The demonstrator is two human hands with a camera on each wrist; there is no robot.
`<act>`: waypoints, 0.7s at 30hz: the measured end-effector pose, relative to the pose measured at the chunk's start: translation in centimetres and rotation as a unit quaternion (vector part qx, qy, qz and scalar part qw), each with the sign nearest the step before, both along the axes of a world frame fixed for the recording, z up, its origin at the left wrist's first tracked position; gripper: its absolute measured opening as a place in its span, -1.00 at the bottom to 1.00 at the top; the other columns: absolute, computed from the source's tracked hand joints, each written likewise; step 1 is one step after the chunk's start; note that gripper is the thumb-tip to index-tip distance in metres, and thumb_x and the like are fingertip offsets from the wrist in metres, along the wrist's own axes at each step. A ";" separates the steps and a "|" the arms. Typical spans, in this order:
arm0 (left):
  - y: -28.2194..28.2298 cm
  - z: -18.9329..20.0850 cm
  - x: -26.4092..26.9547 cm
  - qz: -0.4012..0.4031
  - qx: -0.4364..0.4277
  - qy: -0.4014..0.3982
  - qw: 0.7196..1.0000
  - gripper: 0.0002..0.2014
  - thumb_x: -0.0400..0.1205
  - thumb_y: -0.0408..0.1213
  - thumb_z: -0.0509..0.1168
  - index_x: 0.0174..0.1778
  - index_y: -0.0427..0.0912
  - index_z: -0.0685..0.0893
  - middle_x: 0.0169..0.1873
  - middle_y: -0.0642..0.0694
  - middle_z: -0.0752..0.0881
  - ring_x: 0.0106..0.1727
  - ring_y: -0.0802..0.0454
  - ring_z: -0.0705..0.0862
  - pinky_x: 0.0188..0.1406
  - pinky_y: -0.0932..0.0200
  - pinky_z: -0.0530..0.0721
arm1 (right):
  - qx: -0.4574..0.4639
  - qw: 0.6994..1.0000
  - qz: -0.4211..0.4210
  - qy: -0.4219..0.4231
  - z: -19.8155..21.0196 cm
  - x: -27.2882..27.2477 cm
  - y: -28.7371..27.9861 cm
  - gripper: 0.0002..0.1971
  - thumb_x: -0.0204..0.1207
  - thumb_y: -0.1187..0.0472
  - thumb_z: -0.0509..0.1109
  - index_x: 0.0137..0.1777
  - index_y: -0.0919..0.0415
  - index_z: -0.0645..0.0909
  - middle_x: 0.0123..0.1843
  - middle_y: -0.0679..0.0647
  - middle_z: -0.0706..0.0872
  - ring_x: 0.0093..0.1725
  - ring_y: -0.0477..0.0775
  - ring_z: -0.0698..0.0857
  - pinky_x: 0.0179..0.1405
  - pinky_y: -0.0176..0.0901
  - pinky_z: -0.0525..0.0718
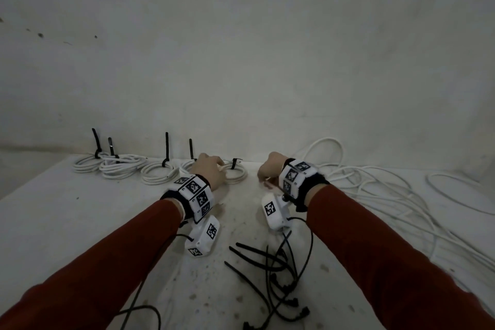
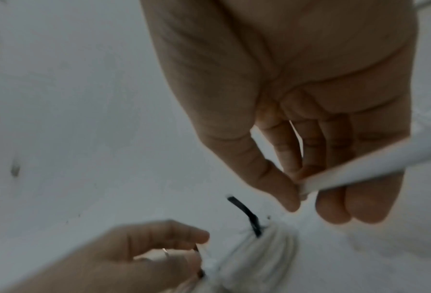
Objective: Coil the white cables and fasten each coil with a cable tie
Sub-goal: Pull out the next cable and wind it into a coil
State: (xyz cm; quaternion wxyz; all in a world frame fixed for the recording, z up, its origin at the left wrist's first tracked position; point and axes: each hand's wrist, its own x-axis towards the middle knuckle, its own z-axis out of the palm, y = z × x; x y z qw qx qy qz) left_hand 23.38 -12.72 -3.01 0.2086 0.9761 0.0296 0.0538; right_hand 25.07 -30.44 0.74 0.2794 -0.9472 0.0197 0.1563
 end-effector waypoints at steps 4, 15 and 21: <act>-0.8 1.6 -1.3 -0.069 -0.026 -0.085 0.994 -0.40 0.60 -0.21 0.33 0.56 -0.07 0.31 0.48 -0.24 0.34 0.48 -0.23 0.31 0.45 -0.02 0.29 | 0.212 0.975 -0.028 0.062 2.9 -1.5 -1.3 -0.87 0.59 0.57 0.21 -0.17 0.45 0.52 -0.25 0.33 0.61 -0.33 0.18 0.66 -0.34 -0.02 0.81; -6.8 6.9 -4.9 -0.227 -0.274 -0.147 0.923 -0.57 0.61 -0.39 0.33 0.37 -0.03 0.44 0.16 -0.04 0.67 0.12 0.08 0.66 0.12 0.21 0.63 | 0.443 0.888 0.118 -0.034 11.0 -10.7 -7.9 -0.65 0.61 0.60 0.10 0.07 0.26 0.65 -0.22 0.07 0.67 -0.29 -0.11 0.74 -0.16 -0.30 0.73; -8.6 6.7 -6.6 -0.216 -0.392 -0.075 0.891 -0.82 0.63 -0.51 0.23 -0.18 -0.13 0.59 -0.18 -0.02 0.77 -0.20 0.09 0.72 -0.15 0.15 0.62 | 0.622 0.763 0.127 -0.121 14.0 -15.0 -10.3 -0.64 0.59 0.56 0.12 0.11 0.24 0.69 -0.23 -0.02 0.66 -0.31 -0.04 0.70 -0.07 -0.19 0.74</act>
